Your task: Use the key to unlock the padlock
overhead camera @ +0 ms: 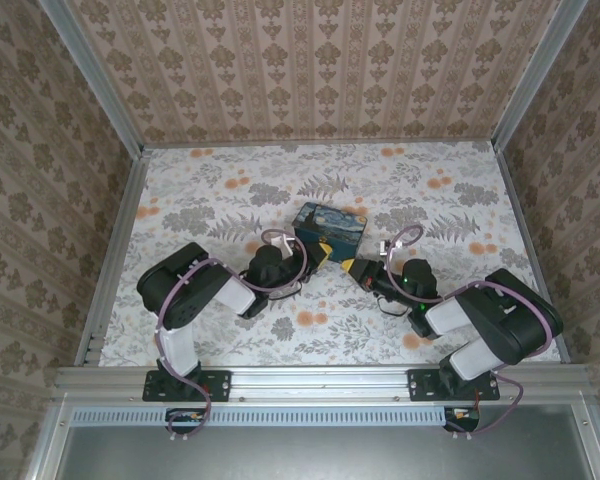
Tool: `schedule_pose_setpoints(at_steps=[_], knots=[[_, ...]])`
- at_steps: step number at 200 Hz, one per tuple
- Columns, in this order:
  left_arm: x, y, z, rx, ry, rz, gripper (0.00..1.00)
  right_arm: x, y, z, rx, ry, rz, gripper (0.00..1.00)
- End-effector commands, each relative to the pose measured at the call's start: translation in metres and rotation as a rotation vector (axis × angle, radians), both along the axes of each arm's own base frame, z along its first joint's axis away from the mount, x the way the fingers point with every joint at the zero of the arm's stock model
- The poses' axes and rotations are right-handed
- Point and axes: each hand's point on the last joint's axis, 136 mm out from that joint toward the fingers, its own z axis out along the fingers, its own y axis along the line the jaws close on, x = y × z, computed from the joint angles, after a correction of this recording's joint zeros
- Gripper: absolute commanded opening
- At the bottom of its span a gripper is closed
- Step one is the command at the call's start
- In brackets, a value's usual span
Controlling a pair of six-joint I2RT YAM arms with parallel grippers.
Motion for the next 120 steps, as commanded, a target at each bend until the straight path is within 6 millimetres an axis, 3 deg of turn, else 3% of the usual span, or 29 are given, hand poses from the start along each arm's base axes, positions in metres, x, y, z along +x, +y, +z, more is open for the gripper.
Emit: schedule_pose_setpoints(at_steps=[1,120], knots=[[0.001,-0.008,0.031,-0.091,-0.019,-0.014,0.0,0.006,0.003,0.02,0.037,-0.059,-0.007,0.0],[-0.001,-0.012,0.036,-0.118,0.003,-0.016,0.0,0.012,0.004,0.006,0.019,-0.018,-0.019,0.0]])
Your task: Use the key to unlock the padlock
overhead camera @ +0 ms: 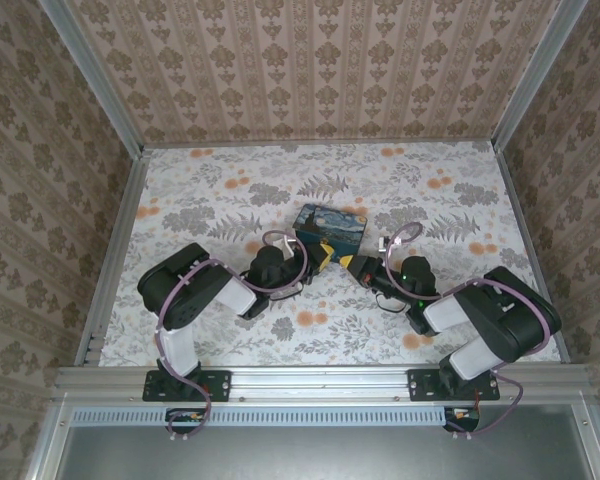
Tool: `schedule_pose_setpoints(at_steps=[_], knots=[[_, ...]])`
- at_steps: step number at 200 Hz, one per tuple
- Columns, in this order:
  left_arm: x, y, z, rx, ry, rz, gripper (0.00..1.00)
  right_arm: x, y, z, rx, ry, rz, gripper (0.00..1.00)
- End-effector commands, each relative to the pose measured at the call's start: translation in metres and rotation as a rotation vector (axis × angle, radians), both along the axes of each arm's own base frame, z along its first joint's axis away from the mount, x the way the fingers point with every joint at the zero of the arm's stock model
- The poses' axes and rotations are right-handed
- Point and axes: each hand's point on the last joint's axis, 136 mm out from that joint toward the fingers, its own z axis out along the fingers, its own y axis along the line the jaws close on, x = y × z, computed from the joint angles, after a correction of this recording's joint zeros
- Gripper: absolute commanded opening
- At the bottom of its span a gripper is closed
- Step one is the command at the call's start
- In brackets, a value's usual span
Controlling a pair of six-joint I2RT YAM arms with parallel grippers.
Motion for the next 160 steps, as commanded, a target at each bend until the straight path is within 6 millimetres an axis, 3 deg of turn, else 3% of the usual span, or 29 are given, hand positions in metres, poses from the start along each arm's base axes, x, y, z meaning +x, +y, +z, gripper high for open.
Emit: schedule_pose_setpoints(at_steps=[1,160], knots=[[0.002,-0.009,0.035,-0.086,-0.053,-0.014,0.0,0.007,0.003,0.008,0.022,-0.026,-0.015,0.0],[-0.001,-0.008,0.032,-0.074,-0.055,-0.018,0.0,0.022,-0.001,0.005,0.02,-0.013,-0.043,0.0]])
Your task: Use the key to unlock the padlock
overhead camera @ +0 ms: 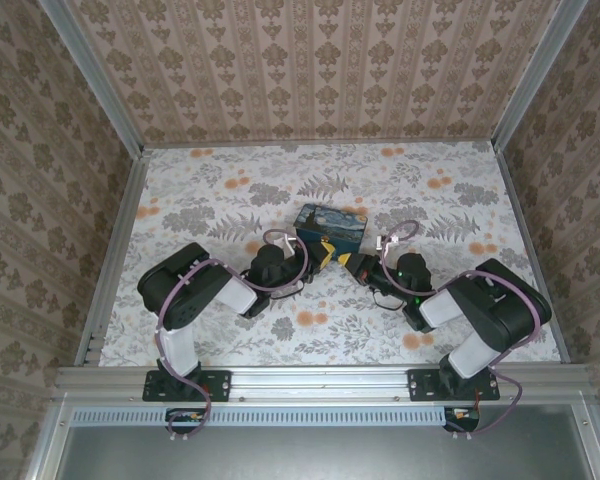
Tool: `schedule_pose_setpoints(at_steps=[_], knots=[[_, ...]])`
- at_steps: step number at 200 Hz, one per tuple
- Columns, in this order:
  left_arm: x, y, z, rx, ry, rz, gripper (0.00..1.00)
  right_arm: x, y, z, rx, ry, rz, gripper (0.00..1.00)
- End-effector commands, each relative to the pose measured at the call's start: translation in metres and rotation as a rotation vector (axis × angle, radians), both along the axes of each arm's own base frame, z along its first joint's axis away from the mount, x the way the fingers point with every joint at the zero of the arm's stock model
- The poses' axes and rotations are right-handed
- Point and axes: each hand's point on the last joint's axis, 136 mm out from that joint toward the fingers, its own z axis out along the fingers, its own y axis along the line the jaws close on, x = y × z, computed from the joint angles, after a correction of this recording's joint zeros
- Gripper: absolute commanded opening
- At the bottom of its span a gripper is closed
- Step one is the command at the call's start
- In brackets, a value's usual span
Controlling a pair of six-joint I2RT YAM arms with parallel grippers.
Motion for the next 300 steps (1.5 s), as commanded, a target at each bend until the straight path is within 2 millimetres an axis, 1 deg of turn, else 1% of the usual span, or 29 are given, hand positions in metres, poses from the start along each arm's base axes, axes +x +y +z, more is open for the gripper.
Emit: schedule_pose_setpoints(at_steps=[1,42,92,143,219,233,272,300], knots=[[-0.003,-0.005,0.027,-0.061,-0.052,-0.019,0.0,0.01,-0.001,0.012,0.026,-0.034,-0.02,0.0],[-0.003,-0.006,0.027,-0.06,-0.051,-0.023,0.0,0.013,-0.005,0.011,0.029,-0.028,-0.029,0.0],[-0.002,-0.008,0.026,-0.061,-0.051,-0.027,0.0,0.016,0.0,0.013,0.039,-0.03,-0.01,0.0],[-0.001,-0.011,0.028,-0.069,-0.051,-0.03,0.0,0.016,0.002,0.012,0.039,-0.024,-0.001,0.0],[-0.001,-0.011,0.023,-0.058,-0.05,-0.025,0.0,0.013,0.005,0.024,0.052,-0.049,0.009,0.0],[0.0,-0.011,0.022,-0.055,-0.048,-0.021,0.0,0.012,0.003,0.018,0.036,-0.034,0.003,0.0],[0.001,-0.009,0.018,-0.046,-0.044,-0.014,0.0,0.003,-0.005,-0.007,-0.02,0.035,-0.002,0.0],[0.0,-0.008,0.016,-0.041,-0.042,-0.014,0.0,-0.004,-0.01,-0.013,-0.034,0.045,-0.005,0.0]])
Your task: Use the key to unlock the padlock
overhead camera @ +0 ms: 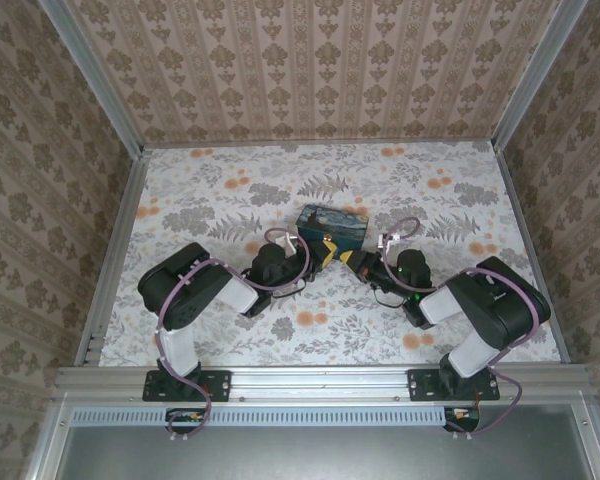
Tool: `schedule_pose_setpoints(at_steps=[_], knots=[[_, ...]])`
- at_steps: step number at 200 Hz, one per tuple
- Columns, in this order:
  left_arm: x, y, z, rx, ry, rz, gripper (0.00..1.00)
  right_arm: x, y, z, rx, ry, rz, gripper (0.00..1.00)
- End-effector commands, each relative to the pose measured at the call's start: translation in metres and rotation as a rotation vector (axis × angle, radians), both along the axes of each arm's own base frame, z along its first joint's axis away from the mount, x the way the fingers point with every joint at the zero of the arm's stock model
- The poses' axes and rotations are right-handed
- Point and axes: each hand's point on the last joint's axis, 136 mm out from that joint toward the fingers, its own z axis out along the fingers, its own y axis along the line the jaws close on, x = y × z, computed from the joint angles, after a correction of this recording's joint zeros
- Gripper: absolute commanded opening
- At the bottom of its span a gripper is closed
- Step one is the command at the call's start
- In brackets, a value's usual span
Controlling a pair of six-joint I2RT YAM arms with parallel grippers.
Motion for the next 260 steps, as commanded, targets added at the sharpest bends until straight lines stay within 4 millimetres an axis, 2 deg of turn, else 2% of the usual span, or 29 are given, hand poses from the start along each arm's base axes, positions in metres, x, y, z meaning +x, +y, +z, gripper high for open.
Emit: schedule_pose_setpoints(at_steps=[1,116,193,260], knots=[[-0.001,-0.003,0.01,-0.029,-0.03,-0.009,0.0,-0.008,-0.004,-0.003,-0.021,-0.008,0.014,0.0],[0.0,-0.003,0.005,-0.021,-0.023,-0.009,0.0,0.001,0.0,0.027,-0.049,-0.061,0.027,0.0],[0.001,-0.006,0.008,-0.031,-0.024,-0.016,0.0,0.008,0.006,0.028,-0.015,-0.06,0.039,0.0],[0.001,-0.004,0.008,-0.028,-0.022,-0.01,0.0,0.004,0.003,0.022,-0.025,-0.051,0.032,0.0]])
